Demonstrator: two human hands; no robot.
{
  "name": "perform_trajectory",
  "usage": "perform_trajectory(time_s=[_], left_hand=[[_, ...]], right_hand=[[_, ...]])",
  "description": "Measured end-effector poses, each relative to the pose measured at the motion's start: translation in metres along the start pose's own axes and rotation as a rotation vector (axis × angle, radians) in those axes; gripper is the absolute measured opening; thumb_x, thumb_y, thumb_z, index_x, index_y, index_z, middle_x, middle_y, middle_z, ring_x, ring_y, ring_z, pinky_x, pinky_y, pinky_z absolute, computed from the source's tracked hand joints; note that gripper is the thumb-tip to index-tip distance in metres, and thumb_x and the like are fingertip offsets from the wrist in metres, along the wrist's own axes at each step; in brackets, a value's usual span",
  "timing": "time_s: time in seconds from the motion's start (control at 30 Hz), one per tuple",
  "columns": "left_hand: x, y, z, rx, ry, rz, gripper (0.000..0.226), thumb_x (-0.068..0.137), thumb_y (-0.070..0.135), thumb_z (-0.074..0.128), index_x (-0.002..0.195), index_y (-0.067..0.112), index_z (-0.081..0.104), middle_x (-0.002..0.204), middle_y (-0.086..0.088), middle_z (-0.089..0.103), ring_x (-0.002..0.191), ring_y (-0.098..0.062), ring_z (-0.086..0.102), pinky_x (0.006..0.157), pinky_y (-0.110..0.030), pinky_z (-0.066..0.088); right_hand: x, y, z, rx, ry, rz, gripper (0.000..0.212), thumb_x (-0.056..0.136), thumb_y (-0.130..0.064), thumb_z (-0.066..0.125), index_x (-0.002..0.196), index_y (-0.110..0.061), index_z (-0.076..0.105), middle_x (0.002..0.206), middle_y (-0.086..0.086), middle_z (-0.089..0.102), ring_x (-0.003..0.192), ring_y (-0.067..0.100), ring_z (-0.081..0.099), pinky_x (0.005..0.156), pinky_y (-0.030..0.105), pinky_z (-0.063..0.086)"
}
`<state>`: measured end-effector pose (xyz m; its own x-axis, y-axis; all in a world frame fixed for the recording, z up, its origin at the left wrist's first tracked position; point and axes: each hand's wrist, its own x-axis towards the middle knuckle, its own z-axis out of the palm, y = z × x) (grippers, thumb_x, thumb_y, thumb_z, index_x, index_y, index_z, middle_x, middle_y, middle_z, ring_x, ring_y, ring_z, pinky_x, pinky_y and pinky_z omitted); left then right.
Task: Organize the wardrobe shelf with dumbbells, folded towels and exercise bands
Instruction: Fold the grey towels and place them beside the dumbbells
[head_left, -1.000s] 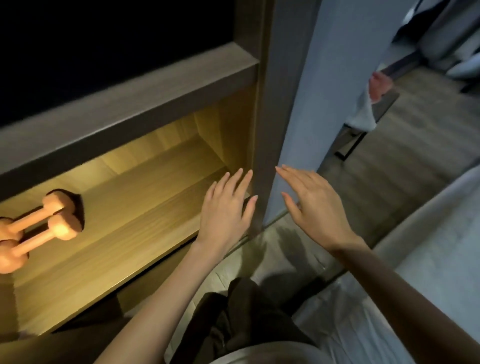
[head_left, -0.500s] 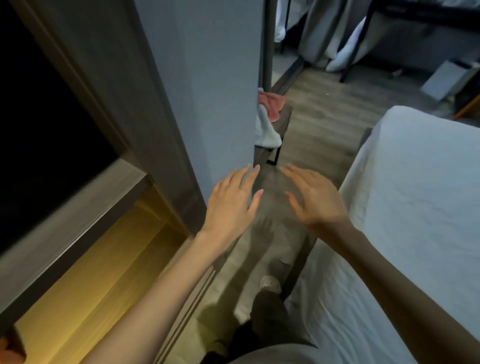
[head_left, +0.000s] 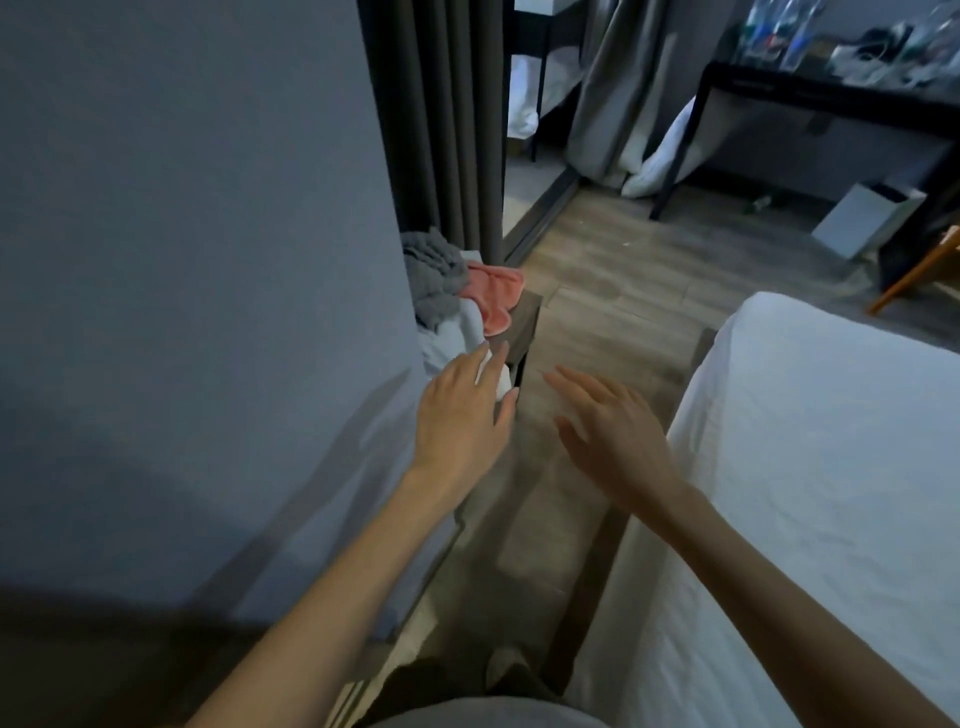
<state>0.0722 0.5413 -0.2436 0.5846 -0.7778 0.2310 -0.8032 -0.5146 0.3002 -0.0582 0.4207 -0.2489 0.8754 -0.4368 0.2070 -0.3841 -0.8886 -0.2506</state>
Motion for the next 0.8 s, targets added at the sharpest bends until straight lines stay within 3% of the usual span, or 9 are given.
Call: perform_trajectory(time_s=[0.13, 0.27, 0.47, 0.57, 0.67, 0.8], left_hand=[[0.058, 0.003, 0.012, -0.057, 0.032, -0.03, 0.053, 0.097, 0.036, 0.046, 0.146, 0.017, 0.035, 0.146, -0.006, 0.044, 0.13, -0.023, 0.044, 0.103, -0.034, 0.038], [0.121, -0.005, 0.031, -0.089, 0.088, -0.069, 0.048, 0.097, 0.03, 0.051, 0.141, 0.012, 0.044, 0.144, -0.007, 0.046, 0.129, -0.022, 0.045, 0.103, -0.032, 0.038], [0.208, -0.022, 0.065, 0.011, 0.116, -0.16, 0.054, 0.097, 0.032, 0.05, 0.145, 0.013, 0.035, 0.15, -0.009, 0.038, 0.139, -0.024, 0.033, 0.114, -0.037, 0.024], [0.257, -0.028, 0.077, 0.012, 0.117, -0.197, 0.053, 0.096, 0.032, 0.05, 0.144, 0.012, 0.038, 0.147, -0.011, 0.042, 0.136, -0.026, 0.038, 0.112, -0.038, 0.029], [0.302, -0.04, 0.086, -0.044, 0.058, -0.278, 0.056, 0.098, 0.035, 0.042, 0.149, 0.018, 0.026, 0.153, -0.005, 0.031, 0.14, -0.022, 0.03, 0.114, -0.039, 0.03], [0.341, -0.06, 0.092, -0.121, 0.1, -0.405, 0.057, 0.097, 0.033, 0.044, 0.15, 0.02, 0.025, 0.156, -0.003, 0.027, 0.14, -0.021, 0.03, 0.113, -0.039, 0.031]], right_hand=[[0.052, 0.035, 0.0, -0.003, -0.016, 0.012, 0.053, 0.087, -0.02, 0.067, 0.137, -0.02, 0.05, 0.141, 0.003, 0.052, 0.124, 0.025, 0.053, 0.097, 0.041, 0.046], [0.117, 0.069, 0.007, 0.011, -0.004, -0.005, 0.051, 0.088, -0.019, 0.065, 0.137, -0.02, 0.05, 0.142, 0.004, 0.05, 0.127, 0.025, 0.05, 0.099, 0.043, 0.044], [0.219, 0.109, 0.025, -0.047, -0.033, -0.039, 0.055, 0.092, -0.027, 0.059, 0.143, -0.026, 0.039, 0.148, -0.001, 0.042, 0.131, 0.021, 0.043, 0.103, 0.039, 0.041], [0.269, 0.127, 0.031, -0.052, -0.044, -0.073, 0.055, 0.091, -0.025, 0.06, 0.142, -0.028, 0.041, 0.147, -0.001, 0.044, 0.129, 0.022, 0.046, 0.101, 0.041, 0.042], [0.314, 0.145, 0.034, -0.057, -0.073, -0.096, 0.052, 0.092, -0.027, 0.056, 0.142, -0.028, 0.042, 0.147, -0.002, 0.044, 0.13, 0.02, 0.045, 0.103, 0.04, 0.043], [0.37, 0.158, 0.043, -0.021, -0.11, -0.153, 0.051, 0.093, -0.026, 0.057, 0.142, -0.027, 0.043, 0.147, -0.003, 0.044, 0.129, 0.021, 0.045, 0.101, 0.04, 0.043]])
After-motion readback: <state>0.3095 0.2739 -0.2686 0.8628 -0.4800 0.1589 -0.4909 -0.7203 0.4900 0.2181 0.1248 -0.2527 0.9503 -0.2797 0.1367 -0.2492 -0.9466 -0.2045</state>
